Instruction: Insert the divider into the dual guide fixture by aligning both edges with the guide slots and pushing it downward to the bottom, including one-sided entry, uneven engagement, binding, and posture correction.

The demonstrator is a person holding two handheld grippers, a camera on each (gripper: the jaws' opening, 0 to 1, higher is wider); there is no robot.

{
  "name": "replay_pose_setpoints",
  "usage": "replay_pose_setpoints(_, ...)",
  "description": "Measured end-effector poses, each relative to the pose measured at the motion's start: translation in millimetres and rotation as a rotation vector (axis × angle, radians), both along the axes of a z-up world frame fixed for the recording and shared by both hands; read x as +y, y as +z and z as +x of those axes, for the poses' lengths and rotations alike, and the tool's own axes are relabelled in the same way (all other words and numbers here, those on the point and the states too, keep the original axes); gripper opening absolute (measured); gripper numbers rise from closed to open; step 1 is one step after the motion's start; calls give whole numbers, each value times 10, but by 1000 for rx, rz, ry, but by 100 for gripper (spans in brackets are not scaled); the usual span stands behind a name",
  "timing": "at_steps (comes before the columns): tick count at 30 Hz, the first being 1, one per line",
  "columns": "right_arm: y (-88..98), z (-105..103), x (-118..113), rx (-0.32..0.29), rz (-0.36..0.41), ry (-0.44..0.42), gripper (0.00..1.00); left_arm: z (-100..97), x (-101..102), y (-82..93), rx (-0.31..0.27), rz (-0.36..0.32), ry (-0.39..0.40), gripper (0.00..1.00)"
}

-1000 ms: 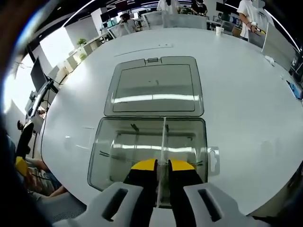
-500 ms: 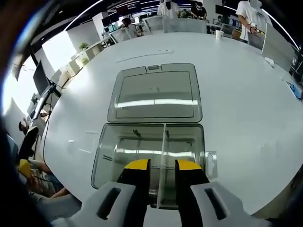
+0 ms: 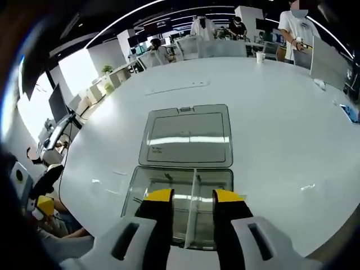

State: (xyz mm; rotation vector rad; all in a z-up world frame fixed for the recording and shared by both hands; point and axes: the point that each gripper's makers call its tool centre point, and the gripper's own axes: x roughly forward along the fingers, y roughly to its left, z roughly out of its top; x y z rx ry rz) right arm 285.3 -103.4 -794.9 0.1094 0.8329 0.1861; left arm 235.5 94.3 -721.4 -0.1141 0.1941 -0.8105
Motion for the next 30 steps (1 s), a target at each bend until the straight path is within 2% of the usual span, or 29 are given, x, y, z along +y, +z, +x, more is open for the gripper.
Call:
replay_pose_setpoints(5, 135, 3, 68, -61, 26, 39, 27, 0, 11, -26, 12, 3, 10, 47)
replay_pose_setpoints(7, 196, 29, 119, -103, 44, 73, 29, 0, 14, -31, 14, 7, 14, 47)
replay_pose_setpoints(8, 205, 12, 108, -102, 40, 69, 31, -1, 13, -31, 16, 6, 14, 47)
replay_pose_setpoints(15, 404, -66, 268, -204, 98, 213, 28, 12, 30, -94, 34, 23, 27, 48)
replay_pose_setpoints(19, 473, -171, 258, -250, 77, 264, 27, 20, 36, -138, 47, 40, 37, 49)
replay_pose_setpoints(26, 639, -271, 228, -326, 118, 307, 30, 28, -1, -167, 65, 57, 40, 50)
replay_pose_setpoints(30, 718, -329, 213, -365, 141, 341, 35, 35, -22, -195, 79, 71, 40, 51)
